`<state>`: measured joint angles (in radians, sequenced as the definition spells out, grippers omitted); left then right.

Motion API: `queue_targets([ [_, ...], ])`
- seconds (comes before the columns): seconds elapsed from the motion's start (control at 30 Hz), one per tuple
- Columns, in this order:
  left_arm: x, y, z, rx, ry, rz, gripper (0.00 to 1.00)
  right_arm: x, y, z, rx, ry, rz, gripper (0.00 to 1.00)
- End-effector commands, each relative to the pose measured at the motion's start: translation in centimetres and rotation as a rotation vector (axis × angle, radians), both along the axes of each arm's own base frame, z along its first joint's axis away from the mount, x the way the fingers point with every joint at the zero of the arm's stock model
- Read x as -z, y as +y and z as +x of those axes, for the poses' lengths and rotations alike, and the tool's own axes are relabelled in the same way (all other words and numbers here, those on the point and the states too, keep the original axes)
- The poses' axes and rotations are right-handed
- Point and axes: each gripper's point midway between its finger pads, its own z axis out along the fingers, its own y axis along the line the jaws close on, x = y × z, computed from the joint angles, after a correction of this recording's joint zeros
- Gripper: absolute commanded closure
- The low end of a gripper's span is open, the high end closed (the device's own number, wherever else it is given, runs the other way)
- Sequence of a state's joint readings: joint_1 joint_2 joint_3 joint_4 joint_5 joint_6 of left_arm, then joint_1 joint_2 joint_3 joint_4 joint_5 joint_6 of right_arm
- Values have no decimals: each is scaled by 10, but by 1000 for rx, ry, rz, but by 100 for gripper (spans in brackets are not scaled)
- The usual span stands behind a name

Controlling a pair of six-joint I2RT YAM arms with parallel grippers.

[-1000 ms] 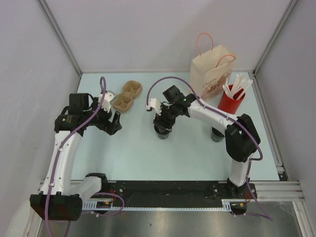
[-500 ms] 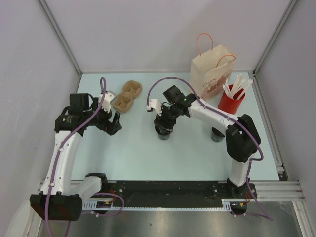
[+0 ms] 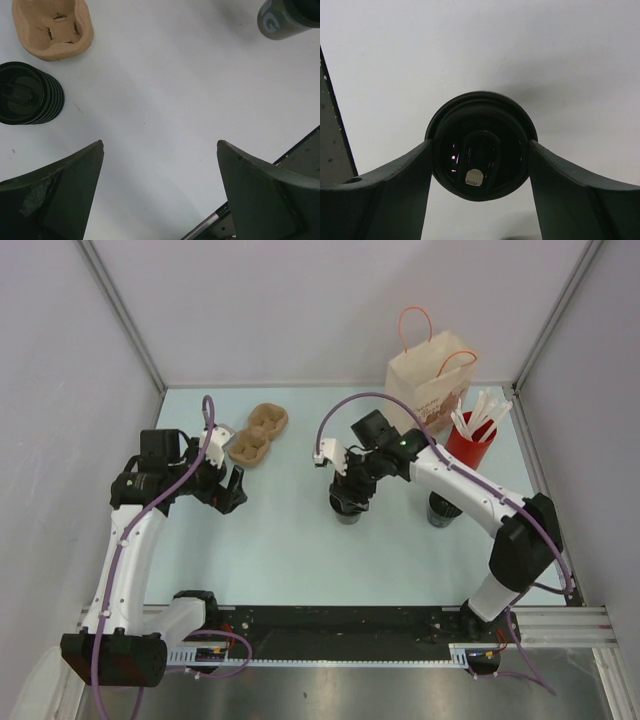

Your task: Pack the takeout coffee

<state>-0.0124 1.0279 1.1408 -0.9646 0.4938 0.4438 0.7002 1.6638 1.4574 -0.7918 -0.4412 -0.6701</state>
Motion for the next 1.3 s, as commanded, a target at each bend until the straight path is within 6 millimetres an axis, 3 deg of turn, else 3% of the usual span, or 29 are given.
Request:
queue_targets([
  [0.0, -7, -2, 2, -5, -23, -26, 1, -19, -34, -5, 38, -36, -8, 52],
  [0.23, -7, -4, 2, 2, -13, -35, 1, -19, -83, -20, 87, -65, -31, 51],
  [0.27, -6, -4, 2, 3, -8, -37, 1, -10, -90, -27, 89, -49, -46, 51],
  [0.6, -8, -5, 2, 10, -6, -43, 1, 21, -124, -63, 94, -29, -100, 50],
  [0.83, -5, -5, 2, 9, 4, -43, 1, 37, -134, -72, 114, -19, -78, 49],
  [1.27, -3, -6, 4, 15, 13, -46, 0, 42, -140, -76, 126, -22, -69, 41],
])
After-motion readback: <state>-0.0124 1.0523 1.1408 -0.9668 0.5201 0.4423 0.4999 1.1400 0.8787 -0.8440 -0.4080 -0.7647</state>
